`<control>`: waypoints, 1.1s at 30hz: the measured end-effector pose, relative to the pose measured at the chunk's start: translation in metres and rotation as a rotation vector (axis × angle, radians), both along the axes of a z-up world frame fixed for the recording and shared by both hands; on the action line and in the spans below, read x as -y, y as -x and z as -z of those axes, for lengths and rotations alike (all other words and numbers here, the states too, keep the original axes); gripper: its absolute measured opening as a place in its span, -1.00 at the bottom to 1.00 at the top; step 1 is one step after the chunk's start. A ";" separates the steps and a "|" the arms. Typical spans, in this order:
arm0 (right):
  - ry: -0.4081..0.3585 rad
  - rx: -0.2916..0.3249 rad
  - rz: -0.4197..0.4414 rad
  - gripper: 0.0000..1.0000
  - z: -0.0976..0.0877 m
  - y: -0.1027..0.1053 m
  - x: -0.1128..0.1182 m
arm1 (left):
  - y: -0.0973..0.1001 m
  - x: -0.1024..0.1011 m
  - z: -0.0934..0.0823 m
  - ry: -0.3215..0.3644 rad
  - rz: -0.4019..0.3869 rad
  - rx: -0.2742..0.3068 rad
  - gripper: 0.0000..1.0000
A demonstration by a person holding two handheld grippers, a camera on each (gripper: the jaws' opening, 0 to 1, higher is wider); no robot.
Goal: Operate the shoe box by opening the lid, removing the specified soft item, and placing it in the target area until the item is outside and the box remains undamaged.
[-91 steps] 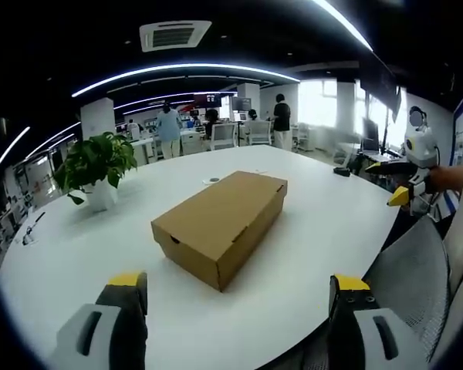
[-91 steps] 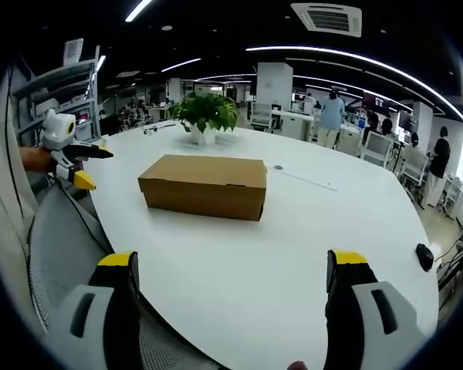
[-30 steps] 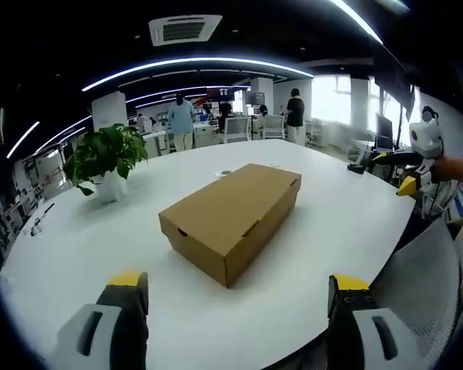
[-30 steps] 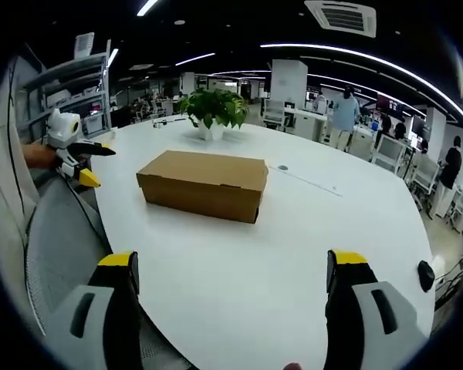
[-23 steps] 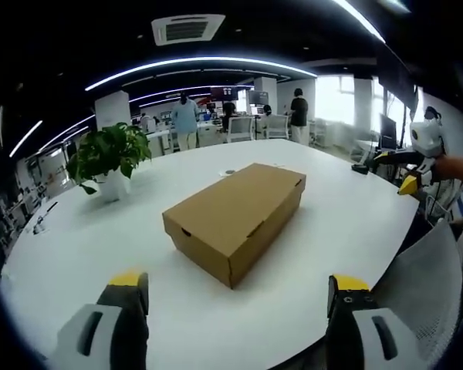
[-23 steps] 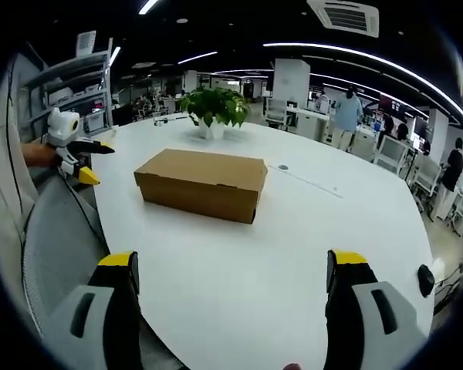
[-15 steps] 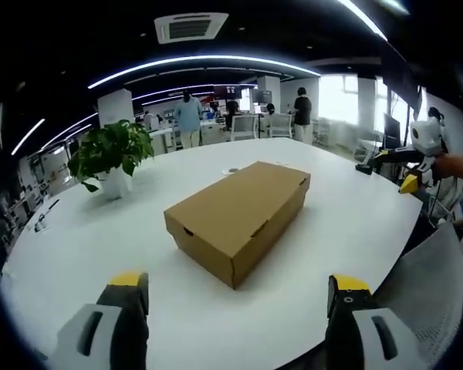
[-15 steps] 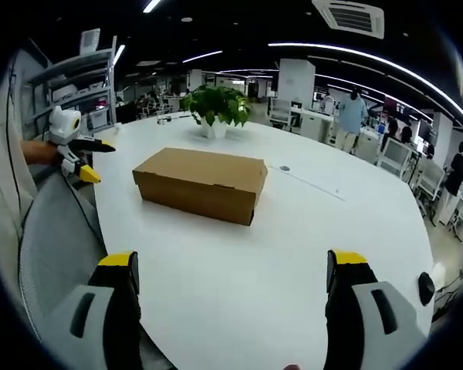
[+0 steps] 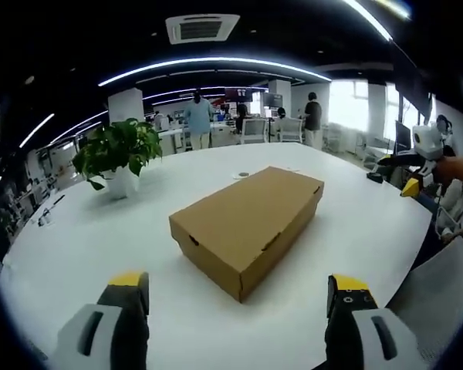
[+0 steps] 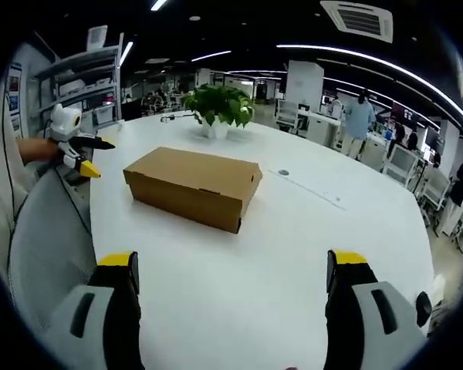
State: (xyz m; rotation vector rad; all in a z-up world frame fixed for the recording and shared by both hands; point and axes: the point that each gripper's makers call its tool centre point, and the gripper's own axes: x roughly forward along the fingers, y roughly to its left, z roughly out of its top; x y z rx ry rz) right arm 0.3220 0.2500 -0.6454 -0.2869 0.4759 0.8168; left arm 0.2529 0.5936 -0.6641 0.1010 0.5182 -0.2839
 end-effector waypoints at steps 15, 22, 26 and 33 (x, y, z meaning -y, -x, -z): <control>-0.070 -0.023 -0.063 0.92 0.005 -0.044 -0.017 | -0.013 0.003 0.010 0.014 -0.059 -0.015 0.90; -0.058 -0.020 -0.130 0.83 0.011 -0.056 -0.035 | -0.018 0.002 0.019 -0.014 -0.086 -0.036 0.83; -0.047 -0.018 -0.169 0.77 0.015 -0.062 -0.045 | -0.022 0.004 0.020 0.006 -0.087 -0.033 0.78; -0.031 -0.016 -0.224 0.60 0.020 -0.074 -0.061 | -0.028 0.007 0.025 -0.015 -0.075 -0.041 0.66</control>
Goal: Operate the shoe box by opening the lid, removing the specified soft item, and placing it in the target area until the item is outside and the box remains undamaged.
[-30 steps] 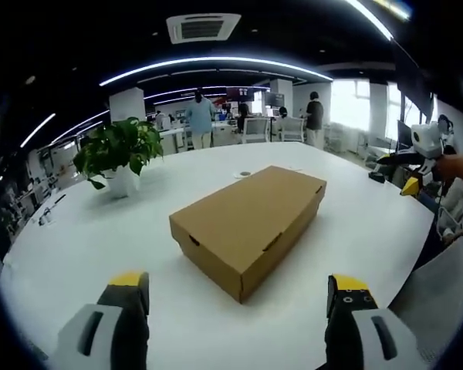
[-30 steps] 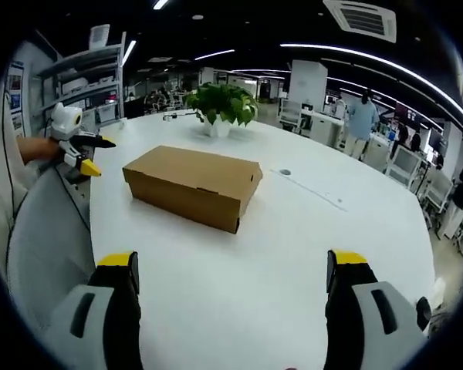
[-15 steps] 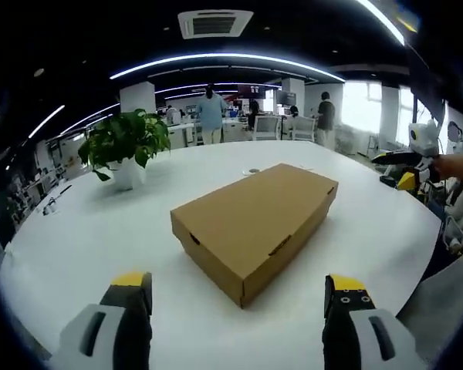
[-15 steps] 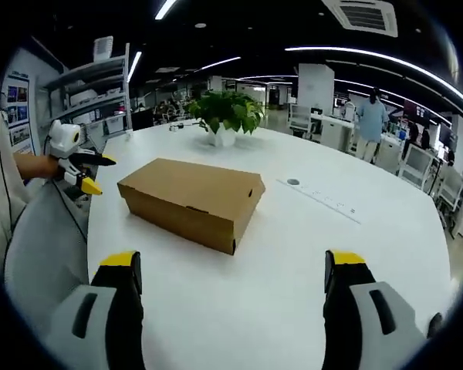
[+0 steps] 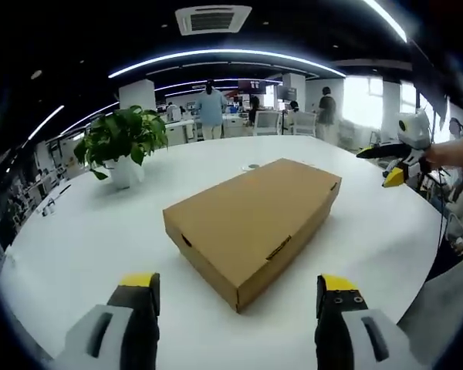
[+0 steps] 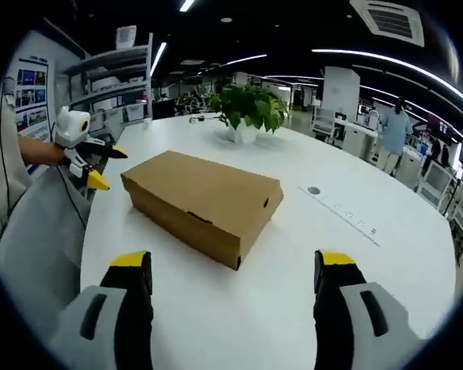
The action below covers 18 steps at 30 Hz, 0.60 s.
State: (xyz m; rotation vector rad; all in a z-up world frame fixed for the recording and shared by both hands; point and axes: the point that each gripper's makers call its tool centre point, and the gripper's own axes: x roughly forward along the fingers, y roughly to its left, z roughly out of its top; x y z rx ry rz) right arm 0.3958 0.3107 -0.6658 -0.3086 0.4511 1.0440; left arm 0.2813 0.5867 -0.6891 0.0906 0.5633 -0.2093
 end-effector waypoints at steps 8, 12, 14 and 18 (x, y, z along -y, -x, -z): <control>0.010 0.006 -0.037 0.44 0.006 -0.013 -0.018 | -0.011 -0.002 0.007 -0.021 -0.013 -0.015 0.53; 0.027 0.004 -0.066 0.39 0.012 -0.017 -0.027 | -0.018 -0.002 0.010 -0.031 -0.021 -0.015 0.49; 0.030 0.005 -0.073 0.36 0.015 -0.020 -0.031 | -0.020 -0.001 0.011 -0.032 -0.025 -0.017 0.47; 0.054 0.010 -0.093 0.28 0.021 -0.025 -0.037 | -0.024 -0.001 0.015 -0.034 -0.036 -0.020 0.43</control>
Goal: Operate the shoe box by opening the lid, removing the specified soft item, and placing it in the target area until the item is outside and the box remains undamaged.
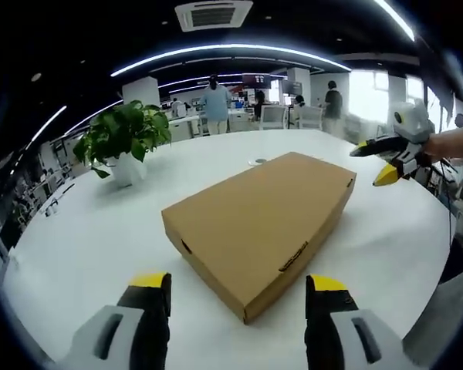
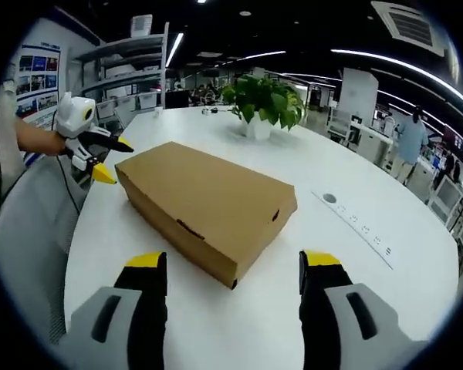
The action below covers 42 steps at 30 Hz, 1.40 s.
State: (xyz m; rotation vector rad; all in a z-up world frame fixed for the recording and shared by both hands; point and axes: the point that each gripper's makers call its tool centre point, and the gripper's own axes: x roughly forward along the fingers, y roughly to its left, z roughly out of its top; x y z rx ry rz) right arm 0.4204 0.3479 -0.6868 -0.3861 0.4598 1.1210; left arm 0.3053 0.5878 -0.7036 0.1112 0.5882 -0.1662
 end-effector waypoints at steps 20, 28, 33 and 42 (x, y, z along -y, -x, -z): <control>0.060 -0.022 -0.038 0.04 0.026 -0.009 -0.029 | -0.009 0.013 0.015 0.020 -0.019 -0.034 0.17; 0.069 -0.046 -0.031 -0.04 0.029 -0.004 -0.031 | -0.010 0.013 0.014 0.034 -0.016 -0.031 0.15; 0.069 -0.054 -0.003 -0.07 0.029 -0.003 -0.030 | -0.010 0.014 0.015 0.034 -0.015 -0.035 0.14; 0.061 -0.077 0.040 -0.09 0.029 0.006 -0.033 | -0.008 0.006 0.014 0.040 0.015 -0.040 0.13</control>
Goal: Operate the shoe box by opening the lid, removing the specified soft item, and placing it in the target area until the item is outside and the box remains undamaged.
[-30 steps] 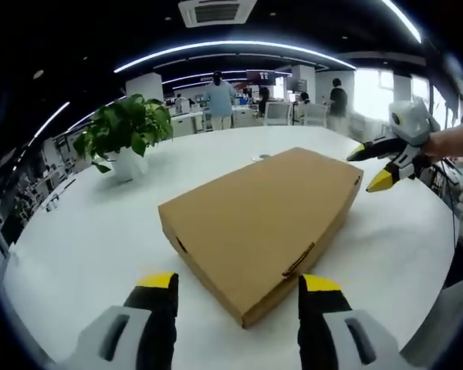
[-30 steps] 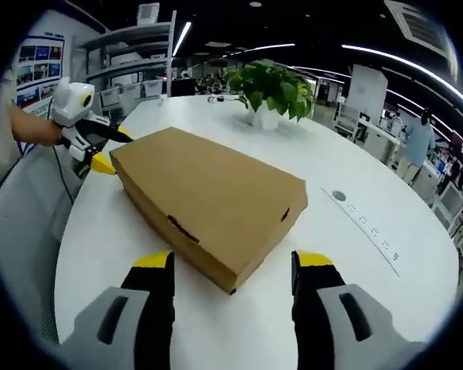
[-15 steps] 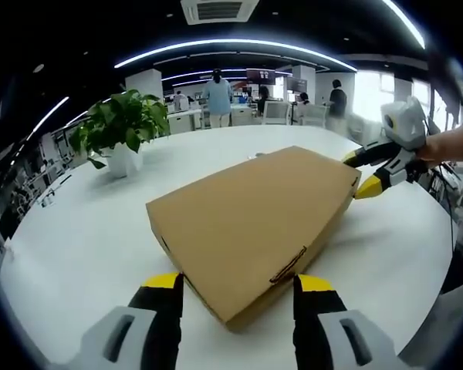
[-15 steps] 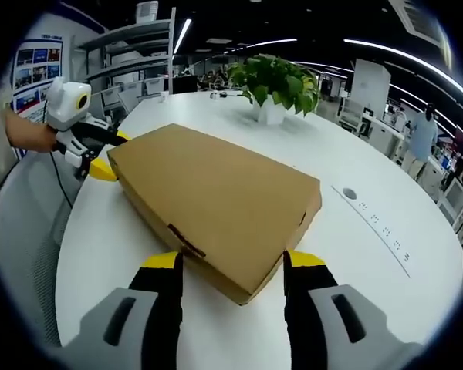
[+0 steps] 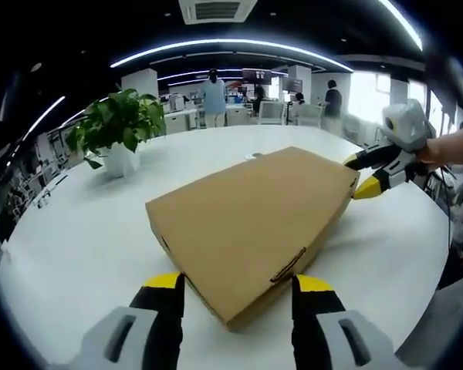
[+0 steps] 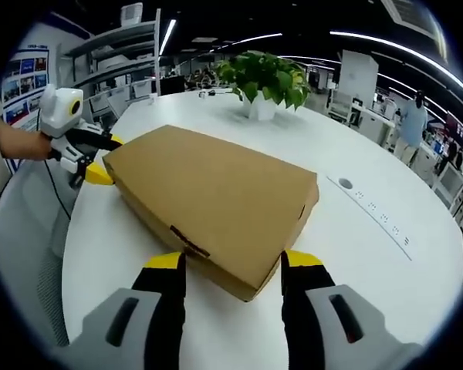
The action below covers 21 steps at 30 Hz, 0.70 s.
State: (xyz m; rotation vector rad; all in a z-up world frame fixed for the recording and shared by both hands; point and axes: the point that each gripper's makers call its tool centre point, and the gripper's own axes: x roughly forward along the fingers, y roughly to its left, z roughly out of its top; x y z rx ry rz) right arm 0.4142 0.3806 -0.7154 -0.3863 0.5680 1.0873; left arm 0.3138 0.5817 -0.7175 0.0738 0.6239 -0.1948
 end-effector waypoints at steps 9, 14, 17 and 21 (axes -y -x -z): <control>-0.014 -0.017 0.042 -0.10 -0.001 0.013 -0.006 | 0.004 -0.009 0.000 -0.003 0.036 -0.016 0.12; -0.005 -0.018 0.068 -0.10 -0.001 0.021 -0.010 | 0.006 -0.015 0.000 -0.005 0.051 -0.037 0.11; -0.006 -0.019 0.084 -0.10 -0.001 0.025 -0.011 | 0.007 -0.018 0.000 -0.002 0.064 -0.043 0.10; -0.007 -0.023 0.105 -0.10 -0.001 0.032 -0.014 | 0.009 -0.022 0.000 -0.002 0.087 -0.052 0.10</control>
